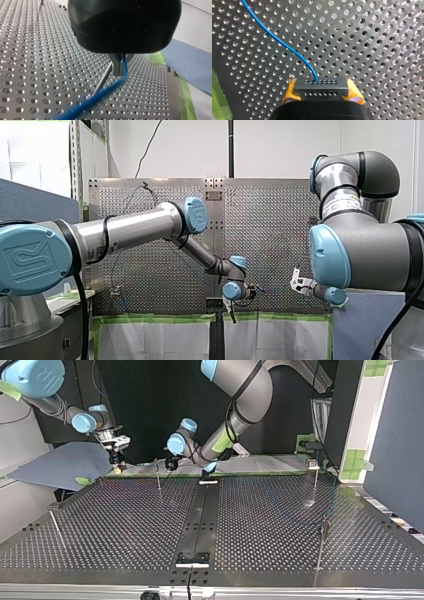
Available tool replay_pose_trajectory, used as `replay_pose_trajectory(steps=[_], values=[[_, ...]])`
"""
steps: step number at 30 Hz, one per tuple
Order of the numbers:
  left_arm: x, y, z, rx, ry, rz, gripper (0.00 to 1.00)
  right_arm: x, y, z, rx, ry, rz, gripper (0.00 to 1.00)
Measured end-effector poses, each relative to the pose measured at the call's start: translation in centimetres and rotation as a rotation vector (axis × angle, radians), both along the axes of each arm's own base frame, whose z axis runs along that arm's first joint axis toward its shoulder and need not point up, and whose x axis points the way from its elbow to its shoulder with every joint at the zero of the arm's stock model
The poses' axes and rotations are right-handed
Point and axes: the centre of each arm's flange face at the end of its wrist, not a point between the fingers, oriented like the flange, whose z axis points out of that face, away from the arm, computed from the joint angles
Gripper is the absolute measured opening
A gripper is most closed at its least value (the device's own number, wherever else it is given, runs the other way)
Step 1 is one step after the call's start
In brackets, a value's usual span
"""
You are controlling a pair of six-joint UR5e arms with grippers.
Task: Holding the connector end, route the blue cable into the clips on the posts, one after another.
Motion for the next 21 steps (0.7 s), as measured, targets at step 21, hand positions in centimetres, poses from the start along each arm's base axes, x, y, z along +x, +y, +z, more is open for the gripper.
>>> replay_pose_trajectory(steps=[21], values=[[3.0, 1.9, 0.6, -0.057, -0.042, 0.076, 0.00, 0.5, -1.7, 1.1, -0.028, -0.016, -0.001, 0.00]])
